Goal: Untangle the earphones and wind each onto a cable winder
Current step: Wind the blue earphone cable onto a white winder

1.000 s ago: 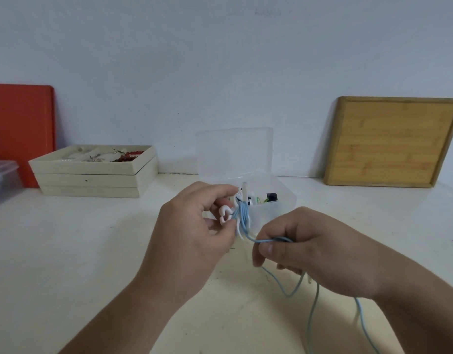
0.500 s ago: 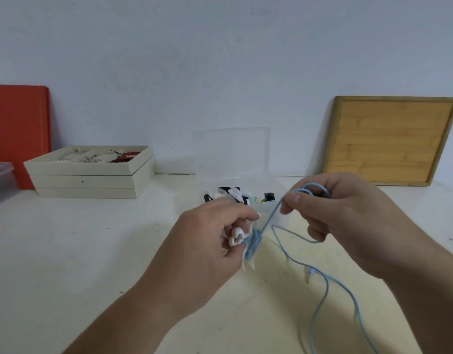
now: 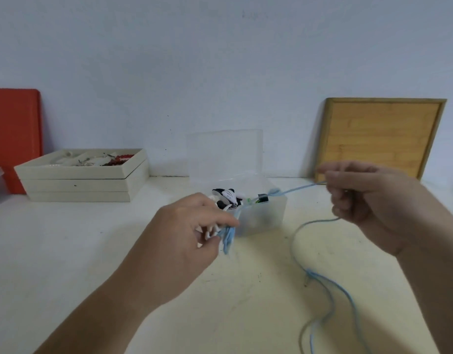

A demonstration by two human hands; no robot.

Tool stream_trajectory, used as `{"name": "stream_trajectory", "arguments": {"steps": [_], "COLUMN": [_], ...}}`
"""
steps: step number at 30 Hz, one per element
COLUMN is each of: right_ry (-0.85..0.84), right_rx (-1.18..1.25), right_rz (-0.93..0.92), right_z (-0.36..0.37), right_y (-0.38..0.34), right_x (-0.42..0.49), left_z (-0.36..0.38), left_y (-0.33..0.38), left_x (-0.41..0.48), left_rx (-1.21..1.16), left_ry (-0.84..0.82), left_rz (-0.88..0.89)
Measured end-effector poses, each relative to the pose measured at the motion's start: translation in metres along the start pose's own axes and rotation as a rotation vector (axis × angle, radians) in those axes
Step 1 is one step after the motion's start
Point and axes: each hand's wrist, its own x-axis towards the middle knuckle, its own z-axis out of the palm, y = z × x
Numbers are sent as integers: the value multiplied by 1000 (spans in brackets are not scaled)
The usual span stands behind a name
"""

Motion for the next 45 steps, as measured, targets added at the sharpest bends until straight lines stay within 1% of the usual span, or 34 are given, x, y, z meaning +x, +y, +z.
{"name": "stream_trajectory", "arguments": {"steps": [3,6,8,9,10,11,14,15,17,18,19,21,22,23,24,27,28,29,30,31,32,33,34,35,36,37,38,39,40,42,45], "right_ry": [179,365,402,393,361,305,66,8,-70,-90,-74,8,80,173,268,563,617,644,636,565,409,195,-38,-234,-364,-421,-416,-386,-349,-326,-370], "right_rx": [-25,-250,-379,-396,-374,-291,180,296,413,455,490,504,481,422,245,-581,-780,-886,-921,-898,-815,-694,-576,-536,-610,-751,-877,-942,-933,-793,-545], "right_rz": [-44,-123,-155,-142,-99,-34,212,250,243,229,225,186,164,143,129,82,20,-67,-174,-287,-381,-429,-435,-438,-461,-508,-542,-554,-542,-483,-371], "right_z": [-16,-30,-33,-33,-32,-32,-31,-31,-32,-31,-32,-35,-38,-42,-44,-50,-49,-44,-35,-23,-13,2,17,28,36,41,44,45,46,44,35], "right_y": [-1,3,6,7,7,7,2,-1,-7,-9,-9,-10,-9,-8,-7,-1,0,-1,-2,-5,-5,-6,-5,1,9,18,26,29,29,26,19], "right_x": [9,17,18,18,18,17,14,12,9,8,8,10,13,15,18,20,19,16,12,6,0,-8,-18,-24,-27,-28,-27,-27,-26,-24,-19], "left_z": [-5,-6,-6,-6,-6,-7,-12,-14,-15,-15,-14,-11,-11,-11,-11,-13,-13,-13,-12,-12,-11,-10,-9,-7,-6,-5,-5,-5,-5,-6,-5], "left_y": [-1,2,5,5,5,4,-3,-6,-12,-14,-15,-17,-18,-18,-19,-16,-14,-12,-10,-8,-7,-4,-2,2,5,9,13,16,18,19,21], "left_x": [0,-1,-1,0,0,1,5,6,7,7,6,5,4,4,4,5,5,5,5,5,4,4,4,3,2,2,2,2,2,2,1], "left_rx": [-21,-75,-138,-159,-160,-142,-61,-30,23,36,44,75,89,91,79,-10,-53,-100,-153,-206,-255,-295,-327,-353,-378,-406,-436,-467,-499,-542,-541], "left_ry": [-50,-94,-90,-71,-36,13,172,210,235,226,211,183,177,176,176,170,160,140,111,75,38,8,-14,-29,-38,-48,-62,-79,-96,-123,-154], "left_rz": [-64,-98,-117,-123,-122,-120,-169,-199,-256,-281,-304,-322,-324,-329,-338,-370,-377,-384,-389,-388,-380,-363,-341,-314,-285,-258,-233,-211,-196,-179,-176]}}
